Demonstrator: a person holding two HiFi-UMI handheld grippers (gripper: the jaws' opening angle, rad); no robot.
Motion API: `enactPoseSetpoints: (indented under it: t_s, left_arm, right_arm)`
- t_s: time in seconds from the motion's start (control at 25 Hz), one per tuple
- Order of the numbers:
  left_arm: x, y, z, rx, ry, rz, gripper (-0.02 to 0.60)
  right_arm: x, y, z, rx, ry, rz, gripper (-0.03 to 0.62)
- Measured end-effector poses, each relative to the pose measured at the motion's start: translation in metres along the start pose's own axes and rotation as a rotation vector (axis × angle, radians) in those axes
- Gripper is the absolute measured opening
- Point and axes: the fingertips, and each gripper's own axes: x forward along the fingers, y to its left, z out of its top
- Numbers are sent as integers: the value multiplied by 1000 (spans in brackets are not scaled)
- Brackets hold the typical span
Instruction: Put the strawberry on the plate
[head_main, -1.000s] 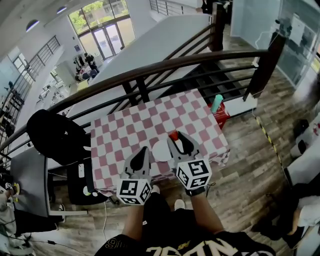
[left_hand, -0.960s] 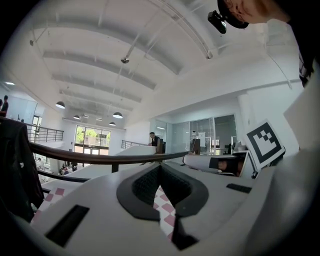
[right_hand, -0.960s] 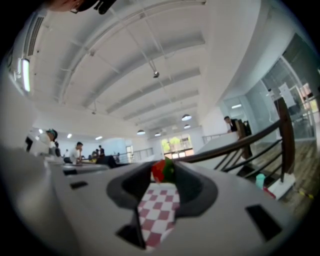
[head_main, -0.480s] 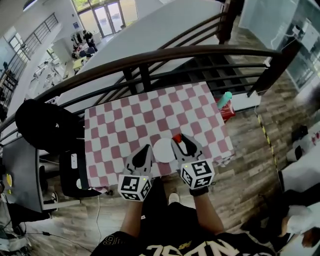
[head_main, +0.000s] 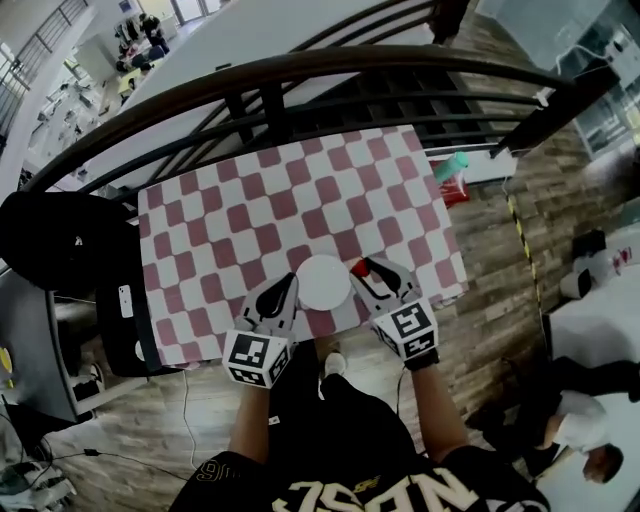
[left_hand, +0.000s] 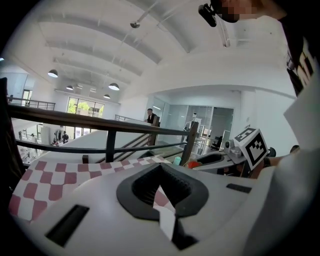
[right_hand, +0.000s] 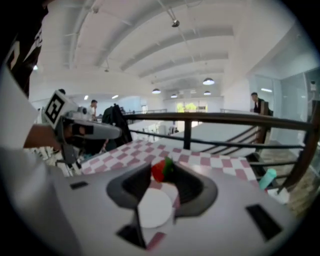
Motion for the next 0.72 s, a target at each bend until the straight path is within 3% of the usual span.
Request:
enactPoseSetpoints:
  t_s: [0.4, 0.72]
  left_arm:
    - [37, 35, -73, -95, 145, -54, 9]
    - [46, 37, -134, -21, 311, -140, 9]
  right_arm:
    - [46, 21, -91, -144, 236, 146, 153]
    - [80, 38, -153, -281, 380, 248, 153]
